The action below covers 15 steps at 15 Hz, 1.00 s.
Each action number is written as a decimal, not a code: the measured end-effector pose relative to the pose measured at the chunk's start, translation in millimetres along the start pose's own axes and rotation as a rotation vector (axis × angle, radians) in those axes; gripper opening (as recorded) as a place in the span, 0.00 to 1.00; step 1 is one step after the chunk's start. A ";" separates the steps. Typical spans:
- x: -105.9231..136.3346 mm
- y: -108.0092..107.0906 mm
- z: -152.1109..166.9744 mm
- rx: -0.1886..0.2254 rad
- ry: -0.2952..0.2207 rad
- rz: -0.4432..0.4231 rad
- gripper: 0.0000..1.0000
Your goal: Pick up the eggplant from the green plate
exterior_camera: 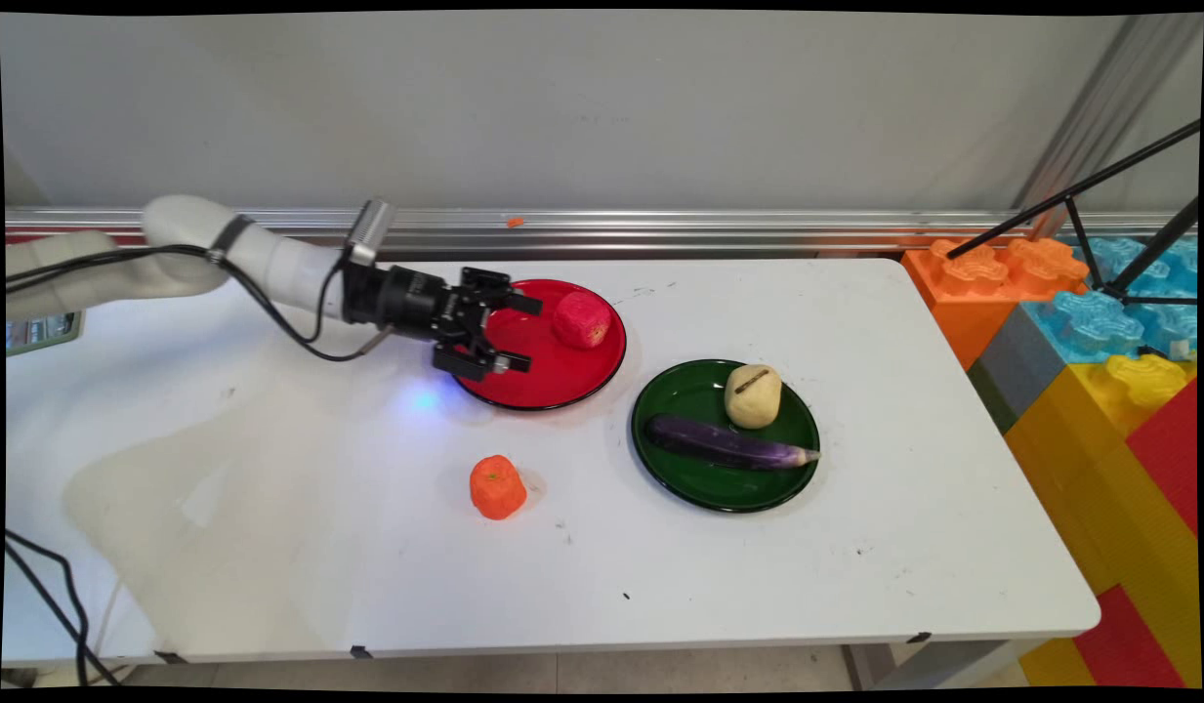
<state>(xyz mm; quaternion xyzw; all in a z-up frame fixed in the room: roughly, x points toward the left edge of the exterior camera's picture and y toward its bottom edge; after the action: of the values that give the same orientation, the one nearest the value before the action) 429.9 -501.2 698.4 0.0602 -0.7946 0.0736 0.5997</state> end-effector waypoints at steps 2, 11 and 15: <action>-1.1 -0.8 17.5 -0.020 0.010 0.016 1.00; -1.2 -0.6 71.6 -0.091 0.037 0.054 1.00; 0.5 1.5 94.2 -0.122 0.048 0.061 1.00</action>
<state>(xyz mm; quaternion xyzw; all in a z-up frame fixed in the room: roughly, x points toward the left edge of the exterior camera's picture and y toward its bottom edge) 340.6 -517.5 673.4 -0.0024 -0.7846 0.0445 0.6185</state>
